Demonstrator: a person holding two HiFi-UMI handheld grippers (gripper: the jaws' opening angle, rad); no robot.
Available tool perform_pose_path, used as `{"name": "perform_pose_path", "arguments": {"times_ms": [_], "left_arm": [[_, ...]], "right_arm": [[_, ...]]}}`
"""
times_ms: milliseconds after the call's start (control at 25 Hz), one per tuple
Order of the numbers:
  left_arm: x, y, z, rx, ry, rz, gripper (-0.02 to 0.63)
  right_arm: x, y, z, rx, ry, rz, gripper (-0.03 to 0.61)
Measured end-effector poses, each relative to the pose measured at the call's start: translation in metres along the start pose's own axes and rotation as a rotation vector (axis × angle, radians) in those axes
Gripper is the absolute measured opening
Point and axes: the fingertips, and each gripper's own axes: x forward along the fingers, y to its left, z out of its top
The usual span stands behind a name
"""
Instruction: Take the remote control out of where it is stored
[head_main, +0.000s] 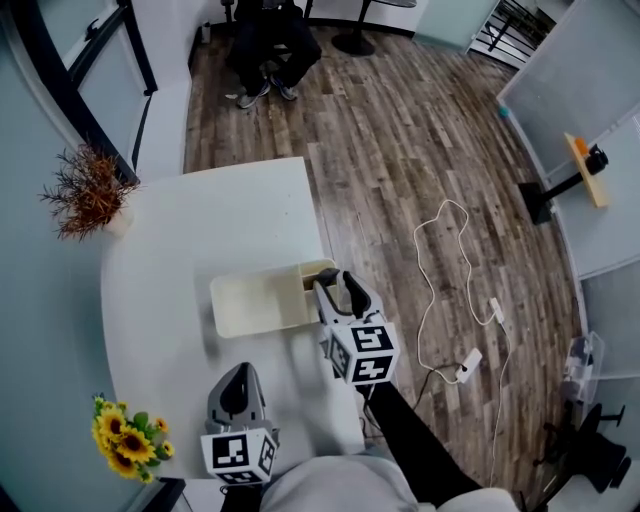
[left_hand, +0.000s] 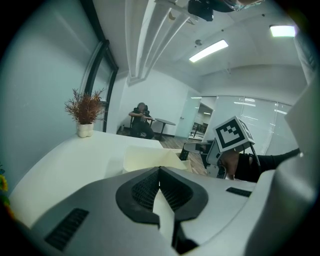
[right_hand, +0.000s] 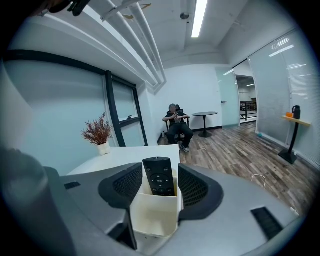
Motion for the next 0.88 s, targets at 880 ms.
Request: {"name": "perform_pose_path", "arguments": {"times_ms": [880], "left_arm": [[0.001,0.012,-0.005,-0.029,0.007,0.019,0.009]], "right_arm": [[0.016,0.002,-0.011,0.002,0.022,-0.006,0.201]]}}
